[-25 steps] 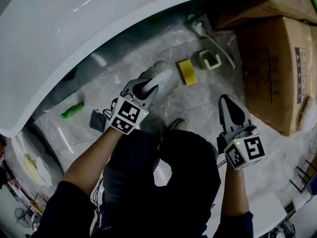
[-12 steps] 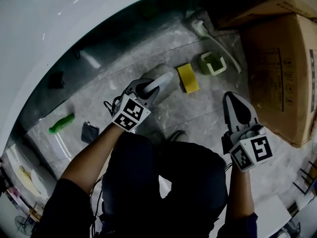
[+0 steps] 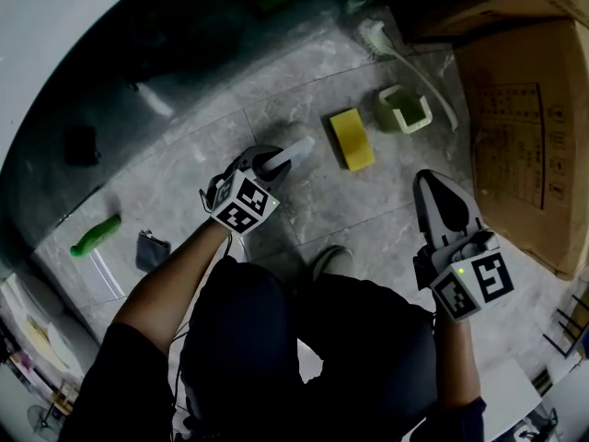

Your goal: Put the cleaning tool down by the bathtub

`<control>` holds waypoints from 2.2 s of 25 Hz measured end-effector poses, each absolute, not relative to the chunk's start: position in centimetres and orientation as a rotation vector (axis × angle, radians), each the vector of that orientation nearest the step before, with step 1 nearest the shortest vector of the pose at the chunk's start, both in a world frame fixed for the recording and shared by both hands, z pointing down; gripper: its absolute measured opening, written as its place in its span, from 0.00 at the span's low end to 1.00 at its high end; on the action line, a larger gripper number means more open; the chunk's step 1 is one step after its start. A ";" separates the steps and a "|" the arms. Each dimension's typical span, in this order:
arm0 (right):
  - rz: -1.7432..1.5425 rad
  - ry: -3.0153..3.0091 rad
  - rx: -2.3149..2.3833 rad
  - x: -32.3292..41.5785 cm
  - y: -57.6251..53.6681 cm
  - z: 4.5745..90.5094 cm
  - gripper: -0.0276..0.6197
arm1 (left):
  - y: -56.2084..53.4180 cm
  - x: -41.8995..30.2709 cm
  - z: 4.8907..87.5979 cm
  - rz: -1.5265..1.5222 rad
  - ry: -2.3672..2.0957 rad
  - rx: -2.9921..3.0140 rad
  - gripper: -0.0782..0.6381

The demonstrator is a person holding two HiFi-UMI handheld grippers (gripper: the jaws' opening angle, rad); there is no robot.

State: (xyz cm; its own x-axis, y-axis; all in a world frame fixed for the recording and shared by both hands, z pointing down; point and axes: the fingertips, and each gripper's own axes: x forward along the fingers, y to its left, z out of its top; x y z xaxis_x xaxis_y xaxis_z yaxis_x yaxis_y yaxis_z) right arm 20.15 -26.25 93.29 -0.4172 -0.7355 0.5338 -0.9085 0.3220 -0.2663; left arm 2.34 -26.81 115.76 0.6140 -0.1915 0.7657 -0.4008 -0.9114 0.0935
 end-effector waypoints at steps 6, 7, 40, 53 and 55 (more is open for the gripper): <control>0.760 -2.274 1.464 19.8 -26.1 94.0 0.05 | -26.0 1.3 119.5 1.235 -0.518 2.549 0.26; 0.756 -2.271 1.468 19.8 -26.1 93.9 0.05 | -25.9 1.1 119.8 1.244 -0.523 2.547 0.26; 0.749 -2.315 1.521 20.4 -26.6 88.6 0.05 | -28.0 0.9 107.8 1.086 -0.586 2.614 0.35; 0.751 -2.323 1.554 19.0 -24.9 71.7 0.05 | -27.7 1.1 84.7 0.920 -0.673 2.675 0.35; 0.750 -2.322 1.553 18.8 -24.6 68.7 0.05 | -27.6 0.8 80.7 0.900 -0.691 2.682 0.35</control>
State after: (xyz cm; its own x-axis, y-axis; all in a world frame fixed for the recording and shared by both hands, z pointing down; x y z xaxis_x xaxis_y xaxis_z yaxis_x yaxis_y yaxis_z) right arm 18.84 -24.55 68.75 -0.4015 -0.7846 0.4725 -0.9127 0.3000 -0.2774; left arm 0.79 -27.60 80.68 0.7002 -0.3610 0.6159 -0.5015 -0.8627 0.0645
